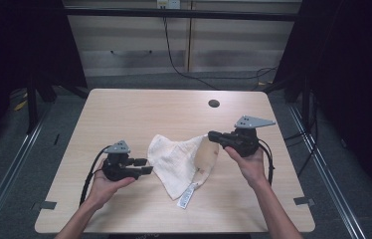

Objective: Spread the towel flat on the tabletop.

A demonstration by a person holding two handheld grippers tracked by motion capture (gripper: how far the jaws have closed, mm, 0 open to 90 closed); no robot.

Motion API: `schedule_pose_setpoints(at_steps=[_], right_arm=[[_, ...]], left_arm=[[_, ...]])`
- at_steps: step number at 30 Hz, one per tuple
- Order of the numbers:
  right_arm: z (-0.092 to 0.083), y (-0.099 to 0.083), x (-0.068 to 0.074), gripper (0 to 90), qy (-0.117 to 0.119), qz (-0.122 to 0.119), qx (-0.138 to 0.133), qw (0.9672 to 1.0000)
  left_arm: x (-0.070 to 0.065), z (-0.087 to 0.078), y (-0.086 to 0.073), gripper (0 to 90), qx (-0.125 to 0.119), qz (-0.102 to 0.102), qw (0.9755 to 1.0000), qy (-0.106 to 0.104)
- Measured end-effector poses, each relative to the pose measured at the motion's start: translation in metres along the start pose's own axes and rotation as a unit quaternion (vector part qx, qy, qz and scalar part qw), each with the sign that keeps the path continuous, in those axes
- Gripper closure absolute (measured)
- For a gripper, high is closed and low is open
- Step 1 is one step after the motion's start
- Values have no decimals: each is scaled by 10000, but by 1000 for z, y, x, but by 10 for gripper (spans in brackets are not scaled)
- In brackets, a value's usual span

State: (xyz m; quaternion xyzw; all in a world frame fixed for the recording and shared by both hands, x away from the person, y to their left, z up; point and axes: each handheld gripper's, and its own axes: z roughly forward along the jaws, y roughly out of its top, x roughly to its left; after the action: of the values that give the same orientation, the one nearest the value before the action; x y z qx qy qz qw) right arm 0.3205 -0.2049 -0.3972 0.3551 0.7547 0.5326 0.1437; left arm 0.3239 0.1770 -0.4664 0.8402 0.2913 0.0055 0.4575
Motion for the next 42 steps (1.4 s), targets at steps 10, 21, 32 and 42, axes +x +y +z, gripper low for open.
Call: schedule_pose_setpoints(at_steps=[10, 21, 32, 42], right_arm=[[-5, -36, -17, 871, -177, 302, 113, 9993], [-6, -51, -23, 870, -240, 427, 208, 9986], [-2, -54, -23, 869, -230, 433, 291, 9984], [-2, -56, -24, 863, -258, 451, 303, 9982]], left_arm=[[-20, 25, -4, 567, 247, 286, 9983, -442], [-40, 45, -10, 680, 456, 653, 9940, -755], [-54, 57, -14, 586, 622, 856, 9910, -824], [-55, 65, -17, 531, 667, 994, 9901, -735]])
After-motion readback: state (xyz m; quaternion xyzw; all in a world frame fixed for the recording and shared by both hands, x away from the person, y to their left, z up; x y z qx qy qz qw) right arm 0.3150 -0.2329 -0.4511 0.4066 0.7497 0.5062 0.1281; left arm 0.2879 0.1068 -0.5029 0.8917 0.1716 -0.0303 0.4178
